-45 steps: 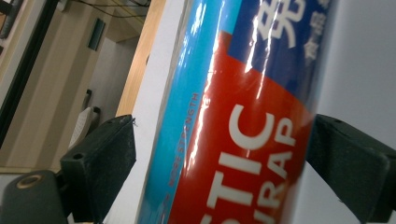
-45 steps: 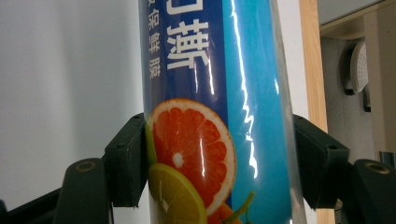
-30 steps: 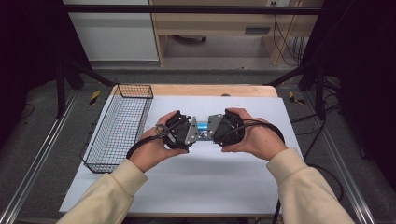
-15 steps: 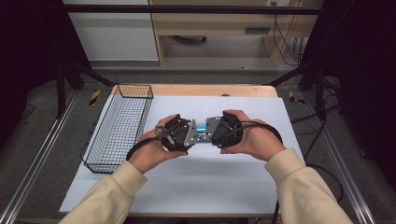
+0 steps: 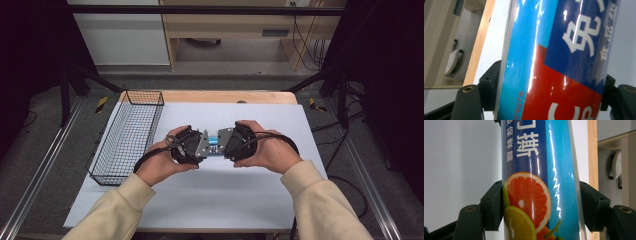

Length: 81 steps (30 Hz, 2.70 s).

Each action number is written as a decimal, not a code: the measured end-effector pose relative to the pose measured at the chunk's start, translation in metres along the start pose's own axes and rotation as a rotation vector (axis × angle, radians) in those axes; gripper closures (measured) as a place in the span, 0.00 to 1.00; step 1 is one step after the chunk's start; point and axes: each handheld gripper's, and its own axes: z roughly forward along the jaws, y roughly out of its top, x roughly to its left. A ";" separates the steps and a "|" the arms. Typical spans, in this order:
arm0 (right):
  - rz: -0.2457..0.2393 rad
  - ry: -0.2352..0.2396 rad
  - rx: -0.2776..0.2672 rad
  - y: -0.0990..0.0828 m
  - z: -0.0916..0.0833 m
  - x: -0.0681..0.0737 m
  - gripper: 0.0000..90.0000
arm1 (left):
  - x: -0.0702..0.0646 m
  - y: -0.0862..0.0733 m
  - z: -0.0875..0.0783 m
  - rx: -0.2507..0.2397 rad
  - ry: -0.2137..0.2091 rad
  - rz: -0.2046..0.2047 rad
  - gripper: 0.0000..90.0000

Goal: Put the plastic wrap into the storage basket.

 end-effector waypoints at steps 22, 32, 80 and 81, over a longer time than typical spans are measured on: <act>0.126 -0.167 0.051 -0.063 -0.021 -0.002 0.07 | -0.001 -0.016 -0.016 0.033 0.064 -0.019 0.32; 0.376 -0.229 0.026 -0.109 -0.010 0.009 0.12 | 0.009 -0.032 -0.027 0.041 0.093 -0.083 0.32; 1.165 -0.514 -0.145 -0.171 0.049 0.068 0.09 | 0.049 -0.067 -0.090 0.141 0.284 -0.414 0.33; 1.173 -0.520 -0.141 -0.172 0.049 0.069 0.09 | 0.049 -0.066 -0.092 0.156 0.290 -0.418 0.33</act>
